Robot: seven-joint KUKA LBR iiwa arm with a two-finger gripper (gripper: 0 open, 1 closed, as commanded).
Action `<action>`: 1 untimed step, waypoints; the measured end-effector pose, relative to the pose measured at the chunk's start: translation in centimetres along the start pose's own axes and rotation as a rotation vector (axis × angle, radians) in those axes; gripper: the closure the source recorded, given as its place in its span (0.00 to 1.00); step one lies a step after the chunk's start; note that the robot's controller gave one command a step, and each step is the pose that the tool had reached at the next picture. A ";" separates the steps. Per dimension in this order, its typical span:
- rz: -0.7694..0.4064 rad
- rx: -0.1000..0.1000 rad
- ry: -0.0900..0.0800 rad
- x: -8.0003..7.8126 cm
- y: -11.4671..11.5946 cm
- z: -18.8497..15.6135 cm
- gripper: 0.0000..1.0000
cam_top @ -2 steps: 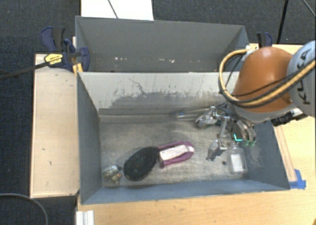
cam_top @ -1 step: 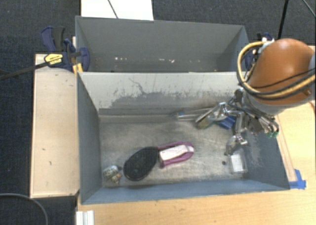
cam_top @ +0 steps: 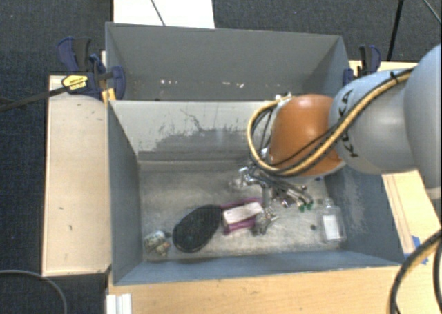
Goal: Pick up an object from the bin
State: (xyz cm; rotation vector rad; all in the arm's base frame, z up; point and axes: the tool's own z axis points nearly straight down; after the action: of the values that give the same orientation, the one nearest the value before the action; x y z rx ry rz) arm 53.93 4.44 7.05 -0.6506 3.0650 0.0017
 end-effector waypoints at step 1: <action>-0.246 0.003 -0.005 1.3 -0.7 -0.3 0.00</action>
Offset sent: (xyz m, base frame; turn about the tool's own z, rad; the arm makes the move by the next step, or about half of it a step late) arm -0.0133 -0.0121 -0.0005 -0.2468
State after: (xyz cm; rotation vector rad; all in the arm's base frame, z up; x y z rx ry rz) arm 52.99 3.28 7.36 -1.0192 2.9569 -0.0022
